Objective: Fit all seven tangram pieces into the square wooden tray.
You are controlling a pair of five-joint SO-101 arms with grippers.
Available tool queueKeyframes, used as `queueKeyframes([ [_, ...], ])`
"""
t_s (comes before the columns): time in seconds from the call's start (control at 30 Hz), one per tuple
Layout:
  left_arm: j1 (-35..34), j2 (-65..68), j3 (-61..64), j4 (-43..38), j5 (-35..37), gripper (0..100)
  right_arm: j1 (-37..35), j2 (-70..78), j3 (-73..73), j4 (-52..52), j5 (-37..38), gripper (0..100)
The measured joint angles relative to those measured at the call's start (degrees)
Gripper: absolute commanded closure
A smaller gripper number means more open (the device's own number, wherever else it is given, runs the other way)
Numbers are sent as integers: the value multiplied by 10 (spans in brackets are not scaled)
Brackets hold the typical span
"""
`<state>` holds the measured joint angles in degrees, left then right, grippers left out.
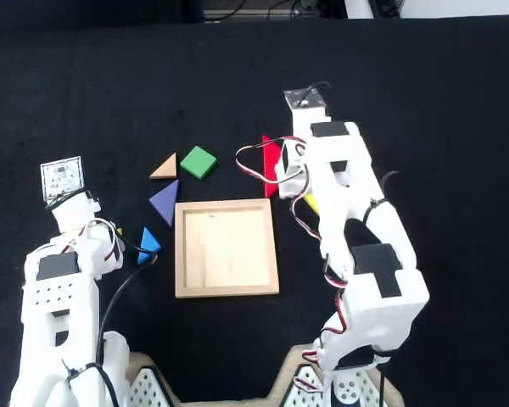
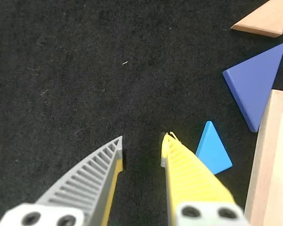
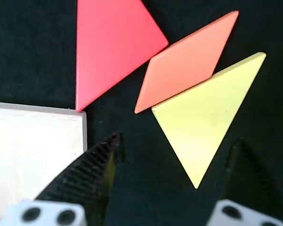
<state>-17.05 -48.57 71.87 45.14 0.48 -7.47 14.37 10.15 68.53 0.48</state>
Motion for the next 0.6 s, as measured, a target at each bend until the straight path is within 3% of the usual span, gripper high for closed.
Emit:
queueKeyframes([
  [0.6,0,0,0,0,0,855,-2,82,-13,-38,-2,659],
])
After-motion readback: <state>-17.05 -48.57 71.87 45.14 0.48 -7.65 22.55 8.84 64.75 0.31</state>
